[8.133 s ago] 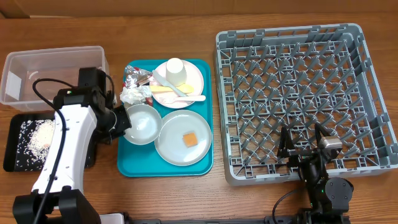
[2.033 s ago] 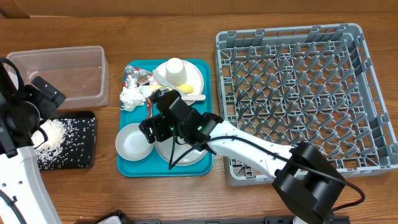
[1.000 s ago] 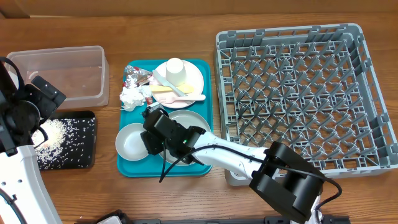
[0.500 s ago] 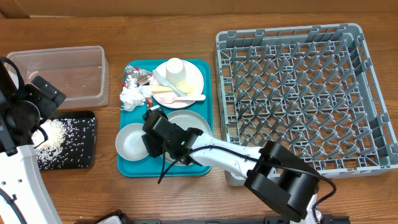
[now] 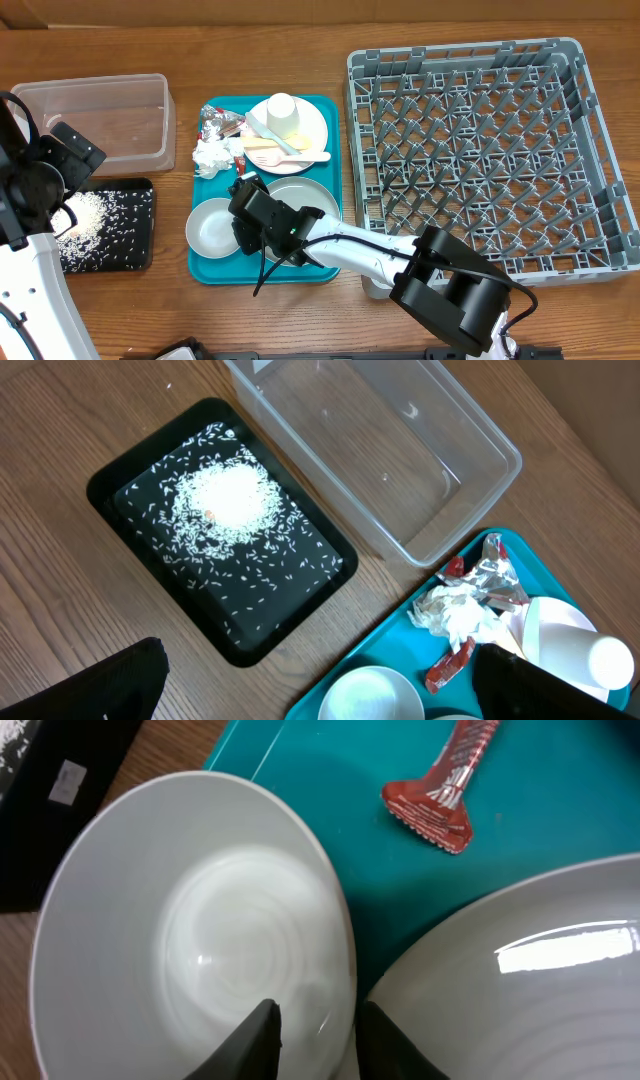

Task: Sort waste into correct bins and load items into the dishwasher rack
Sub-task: 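Lower the right gripper and grasp the white bowl's rim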

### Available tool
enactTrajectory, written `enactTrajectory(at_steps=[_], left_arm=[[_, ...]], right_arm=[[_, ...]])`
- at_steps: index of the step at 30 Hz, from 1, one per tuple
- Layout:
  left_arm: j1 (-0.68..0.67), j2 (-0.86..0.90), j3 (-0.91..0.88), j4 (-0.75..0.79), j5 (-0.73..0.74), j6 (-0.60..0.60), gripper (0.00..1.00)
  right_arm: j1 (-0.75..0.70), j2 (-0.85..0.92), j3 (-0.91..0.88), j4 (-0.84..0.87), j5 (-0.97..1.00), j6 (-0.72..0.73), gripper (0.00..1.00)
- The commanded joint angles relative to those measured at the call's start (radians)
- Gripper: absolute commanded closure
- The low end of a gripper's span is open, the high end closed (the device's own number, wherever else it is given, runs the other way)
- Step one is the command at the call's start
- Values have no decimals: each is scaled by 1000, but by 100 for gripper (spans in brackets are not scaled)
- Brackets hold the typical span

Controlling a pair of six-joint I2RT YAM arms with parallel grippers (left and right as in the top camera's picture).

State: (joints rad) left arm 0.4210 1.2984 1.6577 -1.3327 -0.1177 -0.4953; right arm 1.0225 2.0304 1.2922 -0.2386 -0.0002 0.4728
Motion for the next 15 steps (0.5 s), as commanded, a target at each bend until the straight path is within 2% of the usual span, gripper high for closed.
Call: enactTrajectory(at_steps=[1,15], left_arm=[[4,4,17,-2,-21,-6,0],[4,4,17,-2,-21,-6,0]], right_arm=[[3,5,50,-11,-1,3,74],[3,5,102,-87,-1,3,88]])
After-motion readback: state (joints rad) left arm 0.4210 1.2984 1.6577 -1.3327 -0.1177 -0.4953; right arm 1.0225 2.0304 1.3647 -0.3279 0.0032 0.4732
